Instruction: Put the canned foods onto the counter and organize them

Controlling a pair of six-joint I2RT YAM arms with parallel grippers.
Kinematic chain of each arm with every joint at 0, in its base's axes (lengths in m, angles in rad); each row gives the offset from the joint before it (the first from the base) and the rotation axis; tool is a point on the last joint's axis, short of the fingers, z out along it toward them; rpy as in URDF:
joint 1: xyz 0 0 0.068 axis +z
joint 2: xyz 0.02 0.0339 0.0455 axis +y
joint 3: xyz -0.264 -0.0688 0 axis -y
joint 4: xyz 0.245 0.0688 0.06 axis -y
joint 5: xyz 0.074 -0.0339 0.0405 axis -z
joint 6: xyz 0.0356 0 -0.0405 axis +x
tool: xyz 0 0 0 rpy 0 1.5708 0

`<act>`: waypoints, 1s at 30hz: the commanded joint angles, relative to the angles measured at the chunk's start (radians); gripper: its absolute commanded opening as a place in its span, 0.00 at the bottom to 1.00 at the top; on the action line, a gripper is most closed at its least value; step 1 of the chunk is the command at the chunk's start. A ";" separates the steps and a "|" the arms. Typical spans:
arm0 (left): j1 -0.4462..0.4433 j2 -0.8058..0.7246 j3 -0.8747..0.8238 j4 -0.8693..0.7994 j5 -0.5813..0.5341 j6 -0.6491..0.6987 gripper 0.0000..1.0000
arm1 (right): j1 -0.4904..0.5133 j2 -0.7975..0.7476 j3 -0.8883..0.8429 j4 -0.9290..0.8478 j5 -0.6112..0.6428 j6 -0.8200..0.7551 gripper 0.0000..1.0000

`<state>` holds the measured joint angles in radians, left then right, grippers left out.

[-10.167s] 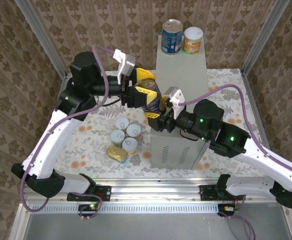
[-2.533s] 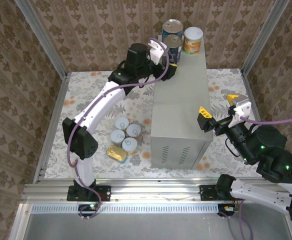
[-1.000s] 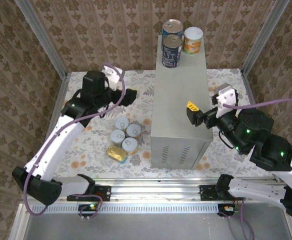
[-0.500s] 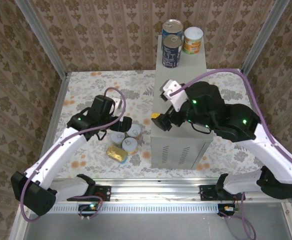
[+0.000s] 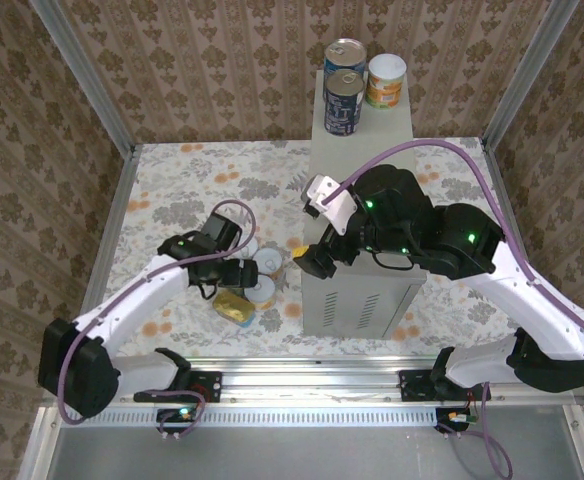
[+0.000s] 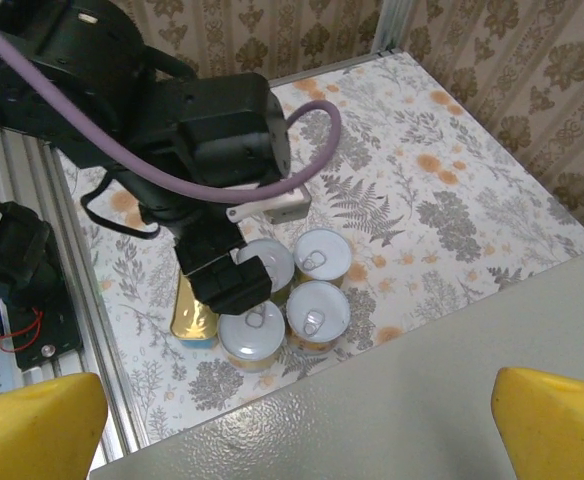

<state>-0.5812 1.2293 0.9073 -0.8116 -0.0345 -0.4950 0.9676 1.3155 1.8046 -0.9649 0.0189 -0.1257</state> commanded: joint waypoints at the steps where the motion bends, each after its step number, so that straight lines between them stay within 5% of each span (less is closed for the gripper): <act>1: 0.012 0.053 -0.007 0.048 0.011 -0.049 0.97 | 0.007 -0.013 -0.022 0.034 -0.031 -0.009 1.00; 19: 0.082 0.210 -0.036 0.143 0.039 -0.032 0.91 | 0.007 -0.027 -0.080 0.070 -0.019 -0.036 1.00; 30: 0.093 0.148 0.047 0.036 -0.002 0.004 0.67 | 0.007 -0.018 -0.067 0.084 -0.020 -0.047 1.00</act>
<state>-0.4961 1.4239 0.9043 -0.6922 -0.0048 -0.5156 0.9676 1.3010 1.7275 -0.9146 0.0067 -0.1558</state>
